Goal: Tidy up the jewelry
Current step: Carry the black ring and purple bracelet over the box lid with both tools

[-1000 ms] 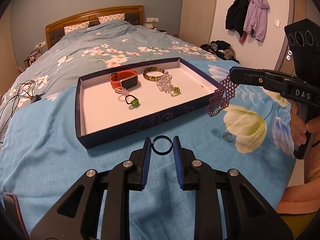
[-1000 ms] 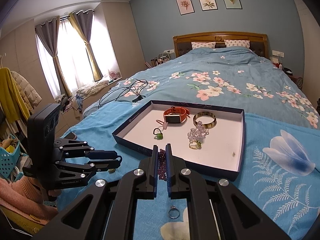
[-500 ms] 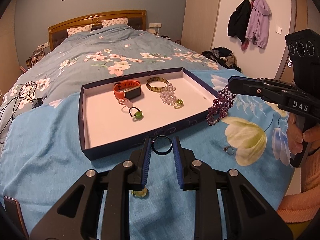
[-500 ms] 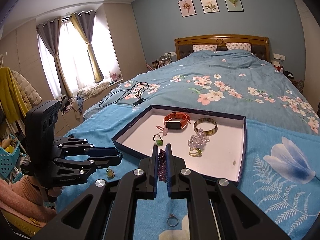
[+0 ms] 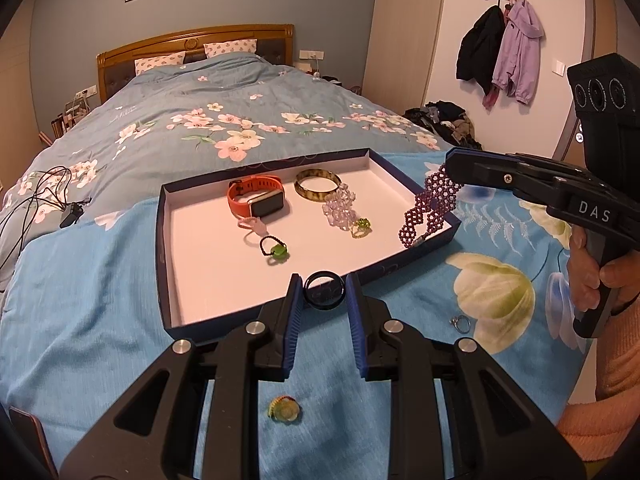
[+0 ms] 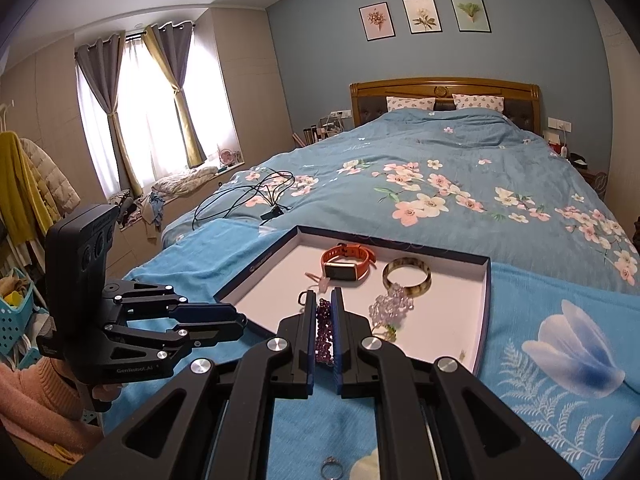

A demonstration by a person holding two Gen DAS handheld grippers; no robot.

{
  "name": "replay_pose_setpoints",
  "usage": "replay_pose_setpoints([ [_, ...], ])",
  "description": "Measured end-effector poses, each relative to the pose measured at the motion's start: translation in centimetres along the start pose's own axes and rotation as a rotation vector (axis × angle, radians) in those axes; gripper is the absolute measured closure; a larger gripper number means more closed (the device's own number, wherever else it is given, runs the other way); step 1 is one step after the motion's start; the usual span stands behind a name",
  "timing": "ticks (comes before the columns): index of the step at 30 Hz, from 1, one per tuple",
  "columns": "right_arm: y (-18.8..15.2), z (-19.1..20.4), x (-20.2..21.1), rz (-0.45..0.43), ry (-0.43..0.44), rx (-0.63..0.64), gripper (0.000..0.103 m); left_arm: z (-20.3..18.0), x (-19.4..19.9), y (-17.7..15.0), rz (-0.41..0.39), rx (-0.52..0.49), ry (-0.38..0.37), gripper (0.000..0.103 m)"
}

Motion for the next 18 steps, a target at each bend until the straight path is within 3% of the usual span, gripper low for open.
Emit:
replay_pose_setpoints([
  [18, 0.8, -1.6, -2.7, 0.028, -0.007, -0.017, 0.097, 0.6, -1.5, 1.7, 0.001, 0.014, 0.018, 0.081],
])
Point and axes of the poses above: each gripper's, at about its wrist camera, not at the fingertips, and x roughly against the way its jaws point, z to its left, y to its top, the point moved 3 cm from there along -x, roughly the way its jaws point, and after that the axes turned 4 degrees about x, right-handed, at the moved point
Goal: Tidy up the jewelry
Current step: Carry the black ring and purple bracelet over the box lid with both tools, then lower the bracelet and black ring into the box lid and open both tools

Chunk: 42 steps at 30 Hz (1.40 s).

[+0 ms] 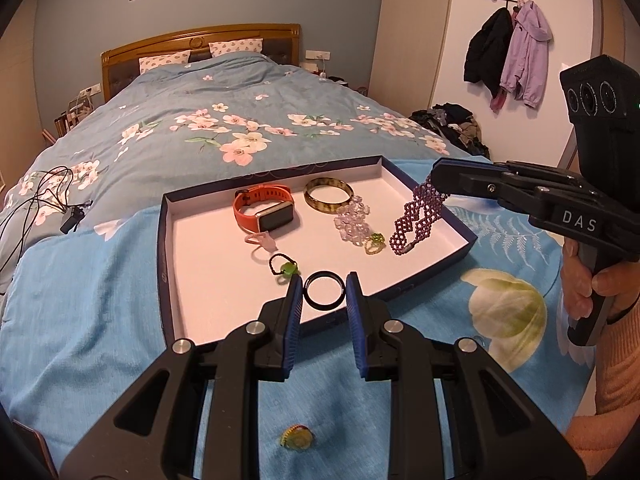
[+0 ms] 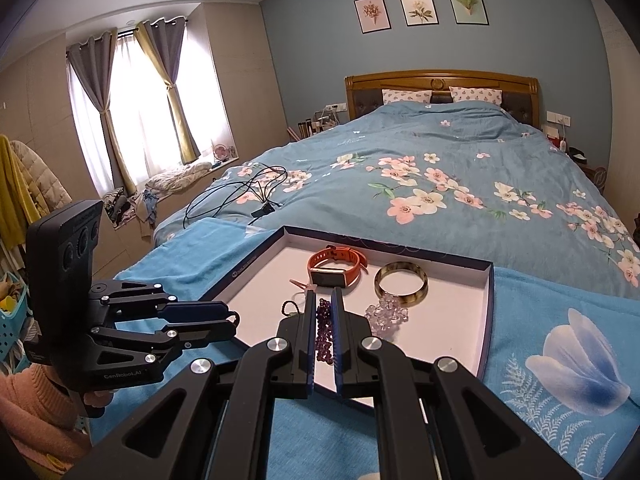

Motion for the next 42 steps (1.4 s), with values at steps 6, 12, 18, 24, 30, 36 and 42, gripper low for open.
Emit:
replay_pose_setpoints([
  [6, -0.1, -0.2, -0.7, 0.011, 0.000, -0.004, 0.097, 0.2, -0.5, 0.2, 0.004, 0.002, 0.000, 0.081],
  [12, 0.0, -0.5, -1.5, 0.025, -0.002, -0.006, 0.097, 0.3, -1.0, 0.4, 0.008, 0.002, 0.001, 0.081],
  [18, -0.1, -0.8, -2.2, 0.038, 0.000, -0.012, 0.097, 0.5, -1.7, 0.7, 0.017, 0.008, 0.002, 0.081],
  [24, -0.1, -1.0, -2.9, 0.047, 0.008, -0.018, 0.097, 0.4, -2.2, 0.8, 0.025, 0.008, 0.005, 0.081],
  [30, -0.1, -1.0, -3.6, 0.057, 0.015, -0.016, 0.097, 0.6, -2.9, 0.7, 0.039, 0.010, 0.004, 0.081],
  [36, 0.0, -1.0, -4.1, 0.063, 0.023, -0.013, 0.097, 0.6, -3.4, 0.9, 0.047, 0.013, 0.004, 0.081],
  [42, -0.3, -1.4, -5.0, 0.081, 0.019, -0.018, 0.097, 0.8, -4.3, 0.8, 0.071, 0.015, 0.009, 0.081],
])
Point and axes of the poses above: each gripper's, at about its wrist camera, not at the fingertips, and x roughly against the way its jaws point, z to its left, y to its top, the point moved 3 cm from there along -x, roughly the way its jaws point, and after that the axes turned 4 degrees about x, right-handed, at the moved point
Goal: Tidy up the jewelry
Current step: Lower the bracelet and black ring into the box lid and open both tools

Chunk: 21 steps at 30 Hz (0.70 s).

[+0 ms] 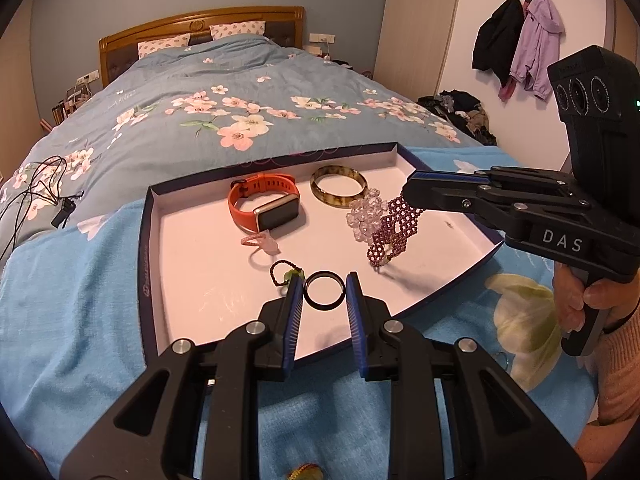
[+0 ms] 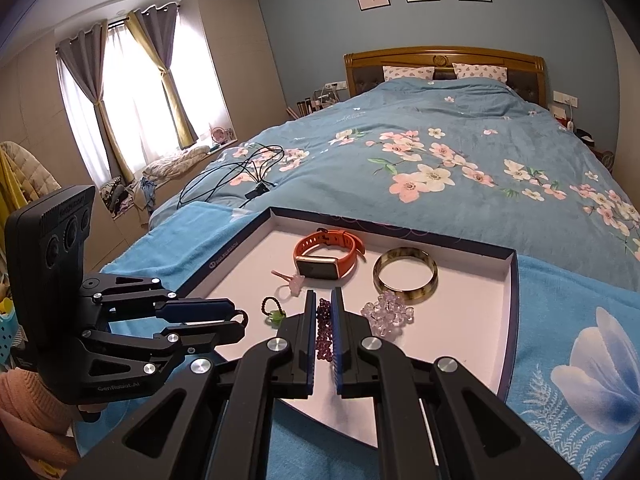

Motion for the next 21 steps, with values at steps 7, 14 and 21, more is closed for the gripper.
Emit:
replay_pose_setpoints([
  [7, -0.3, -0.7, -0.7, 0.015, -0.013, -0.016, 0.097, 0.2, -1.2, -0.2, 0.032, 0.009, -0.007, 0.081],
  [14, -1.0, -1.6, -1.6, 0.043, -0.030, -0.035, 0.097, 0.5, -2.3, -0.3, 0.058, 0.021, -0.016, 0.081],
  [21, -1.5, -2.8, -2.2, 0.062, -0.054, -0.059, 0.097, 0.9, -3.2, -0.2, 0.079, 0.042, -0.017, 0.081],
])
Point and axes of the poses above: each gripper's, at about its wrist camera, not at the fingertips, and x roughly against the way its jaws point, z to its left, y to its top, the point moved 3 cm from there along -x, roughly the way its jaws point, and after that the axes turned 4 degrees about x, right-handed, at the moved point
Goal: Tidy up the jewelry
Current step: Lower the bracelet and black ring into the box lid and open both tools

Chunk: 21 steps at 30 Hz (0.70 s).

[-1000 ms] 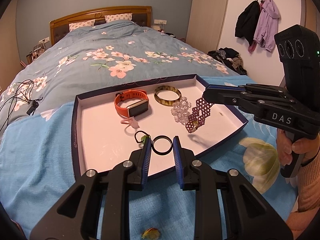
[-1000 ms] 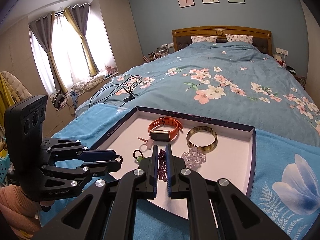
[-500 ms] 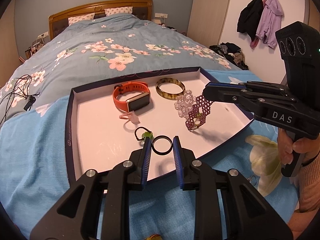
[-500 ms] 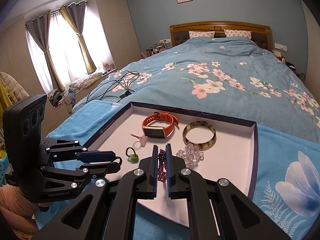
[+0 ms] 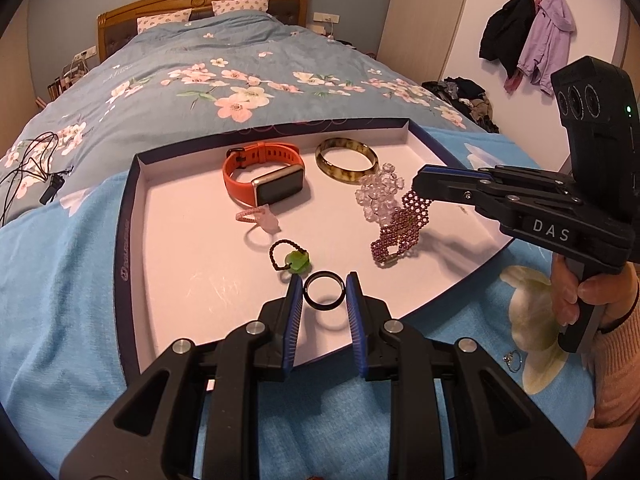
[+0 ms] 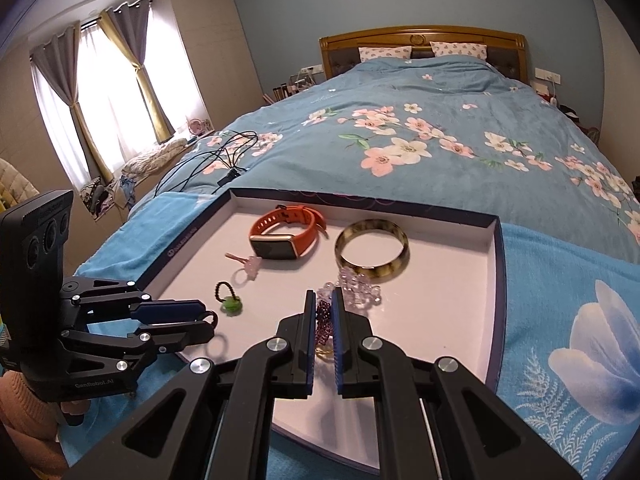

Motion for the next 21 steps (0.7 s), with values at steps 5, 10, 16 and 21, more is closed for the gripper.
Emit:
replay_pose_setpoints([
  [5, -0.4, -0.6, -0.5, 0.025, -0.009, -0.017, 0.095, 0.4, -0.6, 0.0, 0.017, 0.025, -0.009, 0.081],
  [10, -0.7, -0.7, -1.0, 0.045, -0.013, -0.022, 0.094, 0.5, -0.9, 0.2, 0.021, 0.035, -0.005, 0.081],
  [16, -0.8, -1.0, -1.2, 0.055, -0.020, -0.035, 0.094, 0.8, -1.2, 0.1, 0.025, 0.049, -0.001, 0.080],
  [21, -0.7, -1.3, -0.7, 0.047, -0.028, -0.053, 0.094, 1.0, -1.2, 0.1, 0.025, 0.062, -0.007, 0.078],
])
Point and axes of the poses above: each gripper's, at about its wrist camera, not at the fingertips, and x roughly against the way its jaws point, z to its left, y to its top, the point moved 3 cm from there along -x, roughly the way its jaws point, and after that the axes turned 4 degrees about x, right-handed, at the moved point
